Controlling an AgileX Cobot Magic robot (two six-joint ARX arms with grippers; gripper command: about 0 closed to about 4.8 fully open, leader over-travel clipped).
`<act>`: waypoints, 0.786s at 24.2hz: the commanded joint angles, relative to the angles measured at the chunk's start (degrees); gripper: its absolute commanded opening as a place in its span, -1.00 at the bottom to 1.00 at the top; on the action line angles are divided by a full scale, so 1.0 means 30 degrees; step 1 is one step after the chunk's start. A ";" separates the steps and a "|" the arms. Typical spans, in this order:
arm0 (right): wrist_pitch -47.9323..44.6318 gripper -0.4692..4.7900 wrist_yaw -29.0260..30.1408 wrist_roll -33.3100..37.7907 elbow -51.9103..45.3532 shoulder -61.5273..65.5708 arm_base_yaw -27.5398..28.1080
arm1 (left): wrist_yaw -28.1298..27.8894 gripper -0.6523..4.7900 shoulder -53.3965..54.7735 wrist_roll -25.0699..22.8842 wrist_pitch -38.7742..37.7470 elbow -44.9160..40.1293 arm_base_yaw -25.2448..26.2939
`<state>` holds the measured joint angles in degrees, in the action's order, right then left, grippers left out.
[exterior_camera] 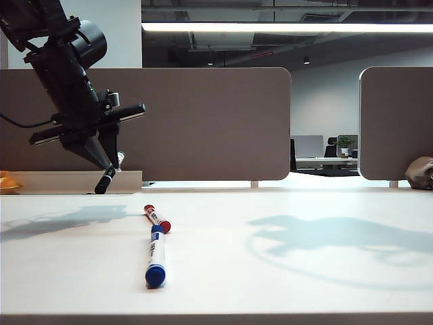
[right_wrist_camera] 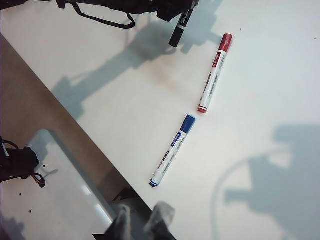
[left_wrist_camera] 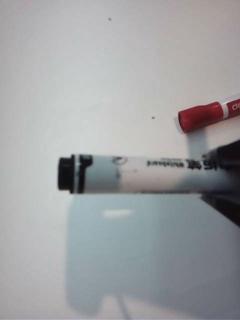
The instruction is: Pick up the markers one by one and line them up horizontally in a straight line on the table.
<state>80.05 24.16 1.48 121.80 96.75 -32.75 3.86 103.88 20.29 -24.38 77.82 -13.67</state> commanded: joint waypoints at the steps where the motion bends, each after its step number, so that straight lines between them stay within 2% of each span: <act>1: -0.0197 -0.58 0.0073 0.0007 0.0066 -0.0131 -0.0015 | -0.0036 -0.68 -0.0080 0.1370 0.0233 0.0087 0.0015; 5: -0.0197 -0.58 0.0073 0.0007 0.0066 -0.0131 -0.0015 | -0.0080 -0.68 -0.0080 0.3053 0.0415 0.0087 0.0029; 7: -0.0197 -0.58 0.0073 0.0007 0.0066 -0.0131 -0.0015 | -0.0051 -0.68 -0.0080 0.3067 0.0568 0.0087 0.0022; 13: -0.0197 -0.58 0.0073 0.0007 0.0066 -0.0131 -0.0015 | -0.0066 -0.68 -0.0080 0.4765 0.0568 0.0087 0.0022; 19: -0.0197 -0.58 0.0073 0.0007 0.0066 -0.0131 -0.0015 | -0.0029 -0.68 -0.0080 0.5005 0.0568 0.0087 0.0022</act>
<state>80.03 24.16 1.48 121.80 96.75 -32.75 3.86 103.88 34.65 -23.14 77.82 -13.67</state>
